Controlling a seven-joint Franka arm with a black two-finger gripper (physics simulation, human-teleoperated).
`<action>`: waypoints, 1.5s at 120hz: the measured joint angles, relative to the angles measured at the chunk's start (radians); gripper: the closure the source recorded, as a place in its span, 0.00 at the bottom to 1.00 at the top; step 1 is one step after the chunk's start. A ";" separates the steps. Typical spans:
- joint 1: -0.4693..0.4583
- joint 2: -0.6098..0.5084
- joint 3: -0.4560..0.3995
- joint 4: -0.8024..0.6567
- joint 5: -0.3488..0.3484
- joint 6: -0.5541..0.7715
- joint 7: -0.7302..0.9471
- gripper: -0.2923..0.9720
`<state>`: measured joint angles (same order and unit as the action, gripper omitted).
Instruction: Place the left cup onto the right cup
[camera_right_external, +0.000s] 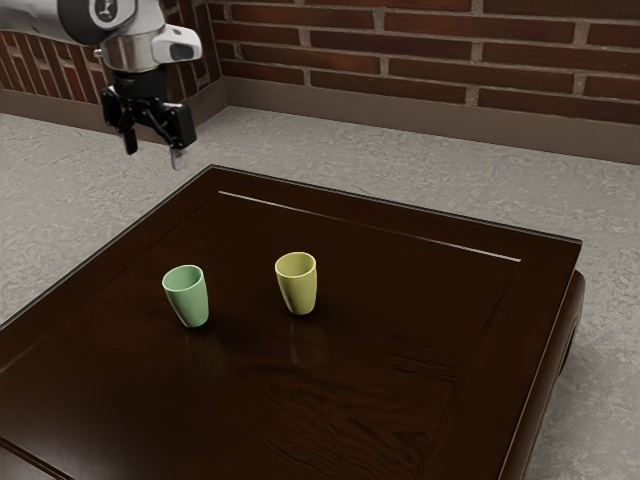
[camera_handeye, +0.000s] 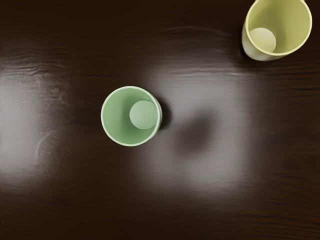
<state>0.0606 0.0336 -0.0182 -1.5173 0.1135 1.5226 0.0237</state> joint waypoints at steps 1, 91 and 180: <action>0.002 0.000 0.000 0.000 0.000 0.000 0.001 0.23; 0.001 0.081 0.062 -0.503 0.046 0.561 0.039 0.23; -0.001 0.299 0.070 -0.462 0.050 0.836 0.073 0.23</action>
<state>0.0594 0.3330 0.0514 -1.9797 0.1637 2.3585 0.0964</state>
